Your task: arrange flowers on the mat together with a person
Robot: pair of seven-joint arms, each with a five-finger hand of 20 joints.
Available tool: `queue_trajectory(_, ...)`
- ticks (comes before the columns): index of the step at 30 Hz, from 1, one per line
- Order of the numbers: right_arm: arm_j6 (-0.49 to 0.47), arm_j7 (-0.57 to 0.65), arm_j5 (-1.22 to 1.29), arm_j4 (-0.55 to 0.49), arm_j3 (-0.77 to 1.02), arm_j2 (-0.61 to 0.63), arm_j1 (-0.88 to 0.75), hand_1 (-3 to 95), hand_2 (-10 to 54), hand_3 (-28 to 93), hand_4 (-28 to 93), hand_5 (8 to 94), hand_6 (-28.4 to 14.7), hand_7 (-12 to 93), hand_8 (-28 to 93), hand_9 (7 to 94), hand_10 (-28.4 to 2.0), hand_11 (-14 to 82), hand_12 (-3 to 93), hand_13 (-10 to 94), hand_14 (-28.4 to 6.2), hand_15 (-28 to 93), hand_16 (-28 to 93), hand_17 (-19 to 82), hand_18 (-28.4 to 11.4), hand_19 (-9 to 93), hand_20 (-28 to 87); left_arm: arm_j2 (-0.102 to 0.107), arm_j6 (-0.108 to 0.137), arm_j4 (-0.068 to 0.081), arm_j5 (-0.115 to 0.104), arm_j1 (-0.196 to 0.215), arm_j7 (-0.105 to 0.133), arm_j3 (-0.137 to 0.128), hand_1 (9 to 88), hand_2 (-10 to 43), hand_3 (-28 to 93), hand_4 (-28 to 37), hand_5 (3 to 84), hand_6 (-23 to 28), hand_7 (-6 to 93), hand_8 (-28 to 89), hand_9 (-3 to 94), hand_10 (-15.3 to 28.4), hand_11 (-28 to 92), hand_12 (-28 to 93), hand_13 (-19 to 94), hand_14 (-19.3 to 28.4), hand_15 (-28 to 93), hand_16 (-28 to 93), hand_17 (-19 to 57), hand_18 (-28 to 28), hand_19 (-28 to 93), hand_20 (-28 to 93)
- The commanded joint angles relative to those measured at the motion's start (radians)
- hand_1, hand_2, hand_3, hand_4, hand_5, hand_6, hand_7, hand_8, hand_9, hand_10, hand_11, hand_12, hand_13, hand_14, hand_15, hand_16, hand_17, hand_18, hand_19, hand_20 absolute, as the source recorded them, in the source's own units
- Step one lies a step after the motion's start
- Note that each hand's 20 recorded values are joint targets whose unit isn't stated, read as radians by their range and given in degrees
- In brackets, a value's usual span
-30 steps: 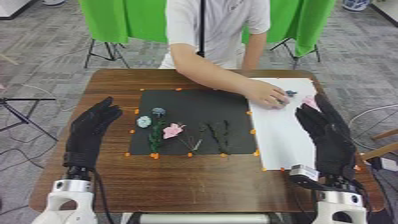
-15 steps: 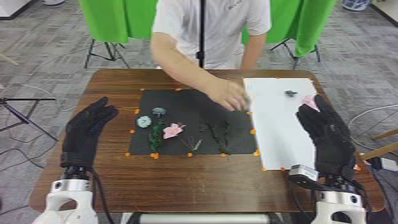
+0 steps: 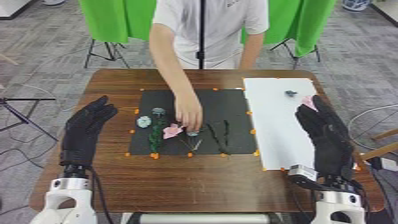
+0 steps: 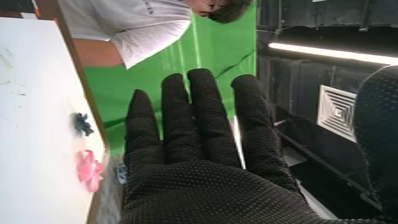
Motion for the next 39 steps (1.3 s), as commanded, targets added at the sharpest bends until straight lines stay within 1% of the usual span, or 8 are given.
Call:
queue_trajectory(1, 0.013, -0.011, -0.012, -0.003, -0.005, 0.0, -0.01, 13.3, -8.1, 82, -18, 38.4, -0.3, 12, -10, 44.2, -14.6, 5.1, 12.4, 34, -10.7, 11, 12, 19, -11.1, 4, 27, -0.003, 0.001, 0.002, -0.008, 0.007, -0.004, -0.002, 24.5, 0.3, 66, -20.3, 48.2, 2.8, 14.8, -6, 45.3, 12.8, 18, 15, 36, 17.0, 16, 5, 4.9, 14.0, 8, 20)
queue_trajectory(16, 0.011, -0.003, -0.016, 0.005, -0.008, 0.003, -0.006, 13.5, -7.8, 82, -18, 38.8, -0.4, 12, -10, 44.3, -14.5, 5.1, 12.6, 34, -11.0, 11, 12, 19, -11.2, 4, 27, -0.003, 0.005, 0.002, -0.009, 0.012, -0.003, -0.005, 24.4, 0.3, 66, -20.3, 48.2, 2.9, 14.8, -6, 45.3, 12.9, 19, 15, 36, 17.0, 16, 6, 4.8, 14.1, 8, 20)
queue_trajectory(27, 0.022, -0.001, -0.026, 0.004, -0.008, 0.008, -0.006, 13.8, -8.1, 82, -18, 39.1, -0.6, 12, -10, 44.3, -14.5, 5.2, 13.1, 34, -11.4, 11, 13, 19, -11.2, 5, 28, -0.002, 0.003, 0.006, -0.009, 0.005, -0.012, -0.006, 24.3, 0.2, 66, -20.3, 48.2, 2.8, 15.0, -6, 45.3, 12.9, 19, 15, 36, 17.0, 16, 5, 4.8, 14.1, 8, 20)
queue_trajectory(32, 0.067, 0.006, -0.122, 0.008, 0.01, 0.063, 0.019, 15.2, -7.9, 81, -18, 40.4, -1.0, 12, -10, 44.9, -14.6, 5.5, 13.7, 36, -11.9, 12, 14, 20, -11.6, 8, 29, -0.003, 0.005, 0.007, -0.011, 0.006, -0.01, -0.006, 24.2, 0.2, 66, -20.3, 48.2, 2.8, 14.9, -6, 45.3, 12.8, 19, 15, 36, 17.1, 16, 5, 4.8, 14.1, 8, 20)
queue_trajectory(34, 0.147, 0.05, -0.225, 0.0, 0.022, 0.116, 0.047, 17.0, -8.0, 80, -18, 41.4, -1.4, 12, -10, 45.9, -15.2, 5.9, 14.6, 38, -12.4, 13, 15, 21, -12.5, 14, 32, -0.001, 0.005, 0.005, -0.012, 0.008, -0.01, -0.008, 24.2, 0.2, 66, -20.3, 48.3, 2.8, 15.0, -6, 45.2, 12.8, 19, 15, 36, 17.1, 16, 5, 4.7, 14.1, 8, 20)
queue_trajectory(35, 0.158, 0.059, -0.277, 0.001, 0.041, 0.139, 0.064, 18.0, -8.3, 80, -18, 42.1, -1.6, 12, -10, 46.8, -15.3, 6.3, 15.2, 40, -12.5, 13, 16, 22, -12.8, 16, 32, 0.001, 0.002, 0.007, -0.011, 0.003, -0.015, -0.008, 24.2, 0.2, 66, -20.3, 48.3, 2.8, 15.0, -6, 45.2, 12.8, 19, 15, 36, 17.1, 16, 5, 4.7, 14.1, 8, 20)
queue_trajectory(37, 0.09, 0.179, -0.423, -0.028, 0.104, 0.184, 0.108, 21.6, -9.5, 78, -19, 43.5, -2.1, 13, -10, 47.6, -15.1, 6.7, 16.2, 43, -12.0, 14, 17, 24, -13.7, 23, 35, 0.004, 0.003, 0.005, -0.013, 0.005, -0.012, -0.009, 24.2, 0.2, 66, -20.3, 48.2, 2.8, 15.0, -6, 45.3, 12.8, 19, 15, 36, 17.0, 16, 5, 4.7, 14.1, 8, 20)
queue_trajectory(39, 0.152, 0.281, -0.59, -0.027, 0.101, 0.265, 0.161, 24.1, -9.5, 76, -20, 44.8, -2.7, 13, -9, 48.4, -15.5, 6.8, 16.6, 45, -11.9, 14, 17, 26, -14.0, 27, 35, 0.007, 0.002, 0.005, -0.012, 0.004, -0.013, -0.01, 24.3, 0.3, 66, -20.4, 48.2, 2.9, 14.9, -6, 45.3, 12.8, 19, 15, 36, 17.0, 16, 5, 4.7, 14.1, 8, 20)
